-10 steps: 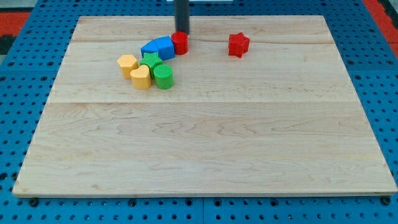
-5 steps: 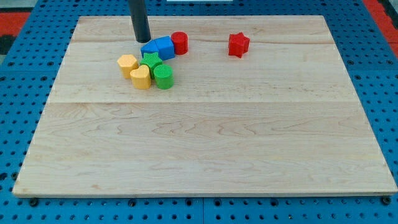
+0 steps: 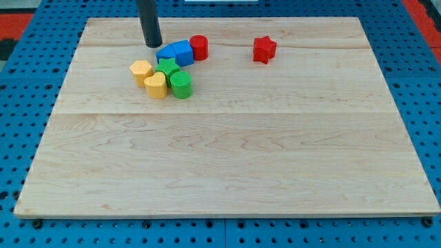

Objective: Push the blue cube and blue triangle towards the centre

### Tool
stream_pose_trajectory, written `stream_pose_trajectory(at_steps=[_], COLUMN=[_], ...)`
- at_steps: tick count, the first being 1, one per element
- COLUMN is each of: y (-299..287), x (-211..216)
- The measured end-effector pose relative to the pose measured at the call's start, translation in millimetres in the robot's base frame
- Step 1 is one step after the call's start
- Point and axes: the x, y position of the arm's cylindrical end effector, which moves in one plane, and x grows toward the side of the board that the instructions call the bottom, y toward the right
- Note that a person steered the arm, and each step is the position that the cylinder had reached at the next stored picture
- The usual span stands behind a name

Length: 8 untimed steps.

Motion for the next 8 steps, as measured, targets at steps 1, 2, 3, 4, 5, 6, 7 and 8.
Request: stream_pose_trajectory(at_steps=[1, 2, 3, 4, 5, 6, 7, 8], y=[0.3, 9.3, 22.8, 40.4, 46.3, 72.3, 94.3, 41.5], x=[0.0, 4.9, 19.7, 35.0, 35.0, 47.2, 59.1, 49.5])
